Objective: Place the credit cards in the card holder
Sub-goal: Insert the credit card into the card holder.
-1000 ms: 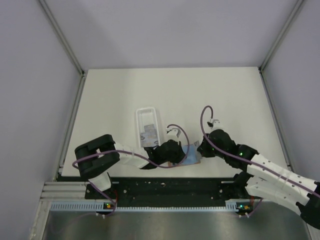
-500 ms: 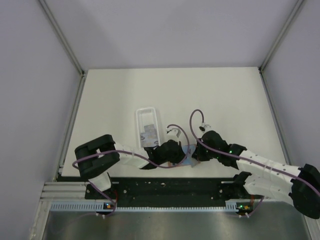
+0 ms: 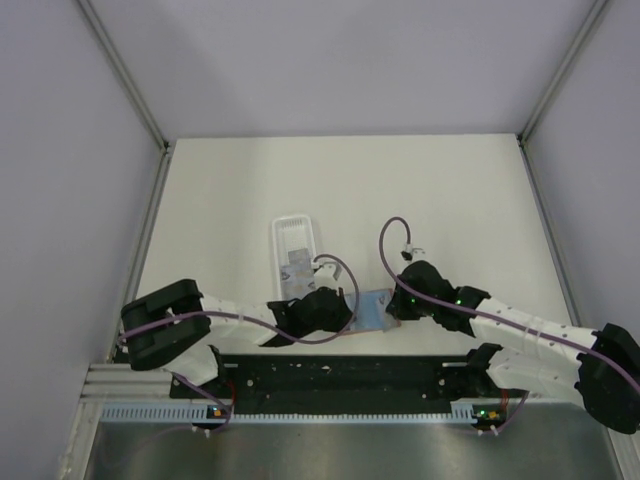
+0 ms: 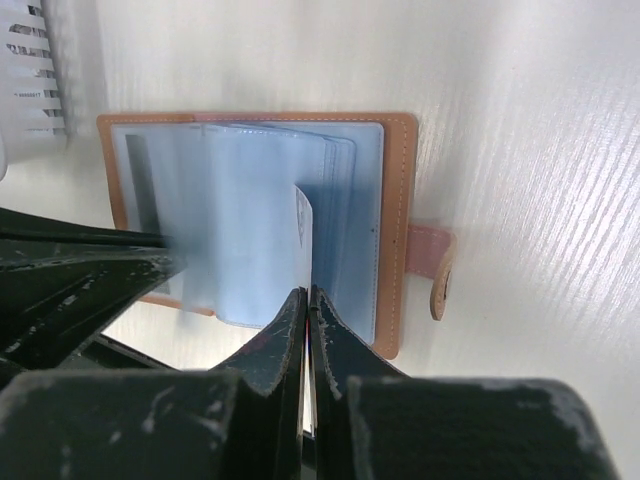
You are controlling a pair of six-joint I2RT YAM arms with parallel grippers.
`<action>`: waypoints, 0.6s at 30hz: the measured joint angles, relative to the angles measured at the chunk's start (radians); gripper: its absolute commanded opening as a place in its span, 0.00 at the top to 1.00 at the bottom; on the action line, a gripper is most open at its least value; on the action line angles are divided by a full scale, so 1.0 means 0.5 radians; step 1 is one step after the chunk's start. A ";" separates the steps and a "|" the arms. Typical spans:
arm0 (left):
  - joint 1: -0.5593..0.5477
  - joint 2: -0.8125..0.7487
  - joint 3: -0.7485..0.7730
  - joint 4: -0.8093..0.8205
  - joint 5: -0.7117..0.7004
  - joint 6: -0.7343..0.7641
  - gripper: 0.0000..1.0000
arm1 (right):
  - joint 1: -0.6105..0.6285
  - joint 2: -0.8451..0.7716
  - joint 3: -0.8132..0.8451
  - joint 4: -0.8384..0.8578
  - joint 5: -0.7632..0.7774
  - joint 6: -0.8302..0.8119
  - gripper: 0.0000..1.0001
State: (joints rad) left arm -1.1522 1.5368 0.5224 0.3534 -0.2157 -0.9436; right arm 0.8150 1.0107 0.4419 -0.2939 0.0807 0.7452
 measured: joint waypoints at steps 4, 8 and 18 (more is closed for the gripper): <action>0.000 -0.185 -0.124 -0.081 -0.047 -0.034 1.00 | 0.000 0.000 0.006 -0.016 0.014 -0.001 1.00; 0.000 -0.457 -0.225 -0.285 -0.092 -0.048 1.00 | 0.000 0.000 0.011 -0.025 0.031 -0.002 1.00; 0.000 -0.906 -0.227 -0.554 -0.194 0.007 1.00 | 0.000 -0.065 0.060 -0.169 0.076 -0.025 1.00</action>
State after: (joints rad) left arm -1.1522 1.0836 0.4088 0.0765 -0.3126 -0.9401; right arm 0.8150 0.9783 0.4721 -0.3786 0.1188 0.7326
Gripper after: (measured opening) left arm 0.013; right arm 0.006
